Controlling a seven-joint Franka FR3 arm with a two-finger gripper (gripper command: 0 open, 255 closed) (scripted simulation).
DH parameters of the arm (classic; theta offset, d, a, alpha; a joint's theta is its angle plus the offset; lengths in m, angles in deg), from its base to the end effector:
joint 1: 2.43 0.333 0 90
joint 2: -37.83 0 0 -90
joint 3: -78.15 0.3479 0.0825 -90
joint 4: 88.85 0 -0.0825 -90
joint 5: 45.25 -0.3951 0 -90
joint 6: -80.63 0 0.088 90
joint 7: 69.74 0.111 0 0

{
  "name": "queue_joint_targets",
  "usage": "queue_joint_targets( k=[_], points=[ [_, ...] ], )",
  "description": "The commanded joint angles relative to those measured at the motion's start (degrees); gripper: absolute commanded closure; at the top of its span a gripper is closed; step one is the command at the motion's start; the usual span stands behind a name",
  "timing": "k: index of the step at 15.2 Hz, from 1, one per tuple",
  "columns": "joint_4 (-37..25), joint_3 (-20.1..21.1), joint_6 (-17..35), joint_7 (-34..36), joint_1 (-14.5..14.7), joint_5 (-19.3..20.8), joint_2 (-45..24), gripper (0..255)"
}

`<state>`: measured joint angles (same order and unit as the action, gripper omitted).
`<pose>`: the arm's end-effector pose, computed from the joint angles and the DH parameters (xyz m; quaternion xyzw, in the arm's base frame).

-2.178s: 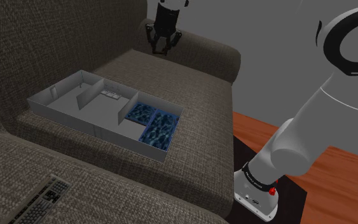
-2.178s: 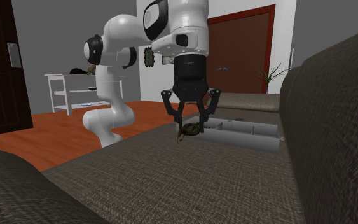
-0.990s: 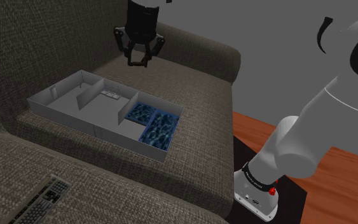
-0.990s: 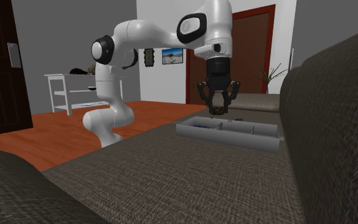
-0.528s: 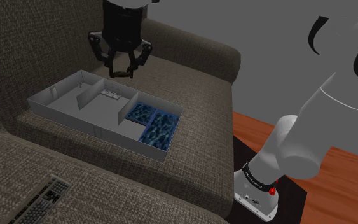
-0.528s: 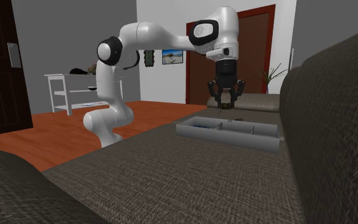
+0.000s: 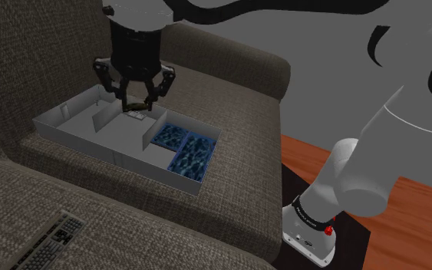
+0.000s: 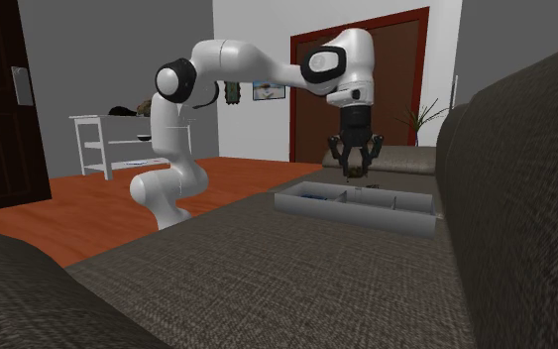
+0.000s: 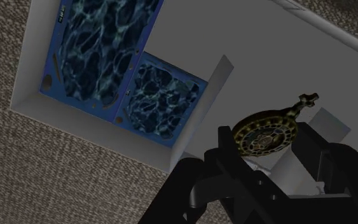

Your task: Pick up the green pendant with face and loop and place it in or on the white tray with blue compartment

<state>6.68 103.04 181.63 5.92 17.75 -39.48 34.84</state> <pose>0.4311 0.4104 0.5952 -0.9656 0.2559 -0.0455 0.0018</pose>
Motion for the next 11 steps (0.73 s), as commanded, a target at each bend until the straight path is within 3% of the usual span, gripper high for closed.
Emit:
queue_joint_targets(
  k=[1, 8, 11],
  points=[
    [1.65, 0.03, 1.66, 0.24, 0.03, 0.04, 0.00, 255],
    [7.45, -0.05, 7.55, 0.71, -0.05, 0.24, -0.11, 255],
    [7.45, -0.05, 7.55, 0.71, -0.05, 0.24, -0.11, 255]
  ],
)
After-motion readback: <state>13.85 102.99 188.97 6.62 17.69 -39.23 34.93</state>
